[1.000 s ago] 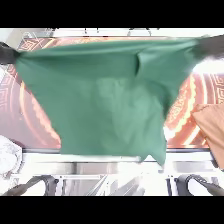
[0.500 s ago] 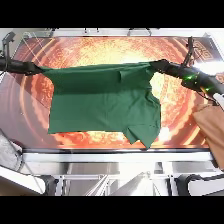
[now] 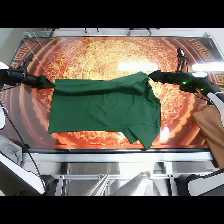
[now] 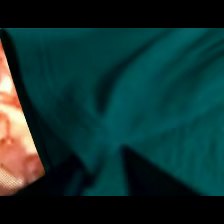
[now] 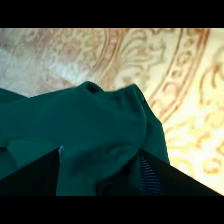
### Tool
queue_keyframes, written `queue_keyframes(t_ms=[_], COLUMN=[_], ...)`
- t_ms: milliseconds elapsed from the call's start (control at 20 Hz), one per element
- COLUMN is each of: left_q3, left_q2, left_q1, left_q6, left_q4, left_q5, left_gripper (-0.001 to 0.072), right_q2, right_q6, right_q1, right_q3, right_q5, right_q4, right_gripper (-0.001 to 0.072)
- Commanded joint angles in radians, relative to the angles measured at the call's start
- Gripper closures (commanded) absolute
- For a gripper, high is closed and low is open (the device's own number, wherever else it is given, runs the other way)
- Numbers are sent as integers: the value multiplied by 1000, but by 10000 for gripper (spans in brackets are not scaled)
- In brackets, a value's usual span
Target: Fold the shirts.
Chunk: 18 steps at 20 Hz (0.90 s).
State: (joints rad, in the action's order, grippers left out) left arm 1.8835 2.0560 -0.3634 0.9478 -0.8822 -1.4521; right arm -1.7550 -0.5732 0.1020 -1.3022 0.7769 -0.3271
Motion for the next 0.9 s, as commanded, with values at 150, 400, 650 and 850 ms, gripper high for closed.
queue_keyframes(t_ms=[150,400,650,850], left_q3=[45,-372,-674,-740], left_q2=[3,-179,-260,-259], left_q1=[-117,-178,-160,-89], left_q6=[252,233,244,242], left_q4=[13,-14,-196,-197], left_q5=[-321,-263,-157,-90], left_gripper=[-11,-10,-10,3], right_q2=[72,72,71,71], right_q6=[-368,-401,-377,-386], right_q1=[208,339,298,170], right_q3=[6,244,429,461], right_q5=[426,576,489,502], right_q4=[-337,-381,-388,-388], right_gripper=[188,188,189,254])
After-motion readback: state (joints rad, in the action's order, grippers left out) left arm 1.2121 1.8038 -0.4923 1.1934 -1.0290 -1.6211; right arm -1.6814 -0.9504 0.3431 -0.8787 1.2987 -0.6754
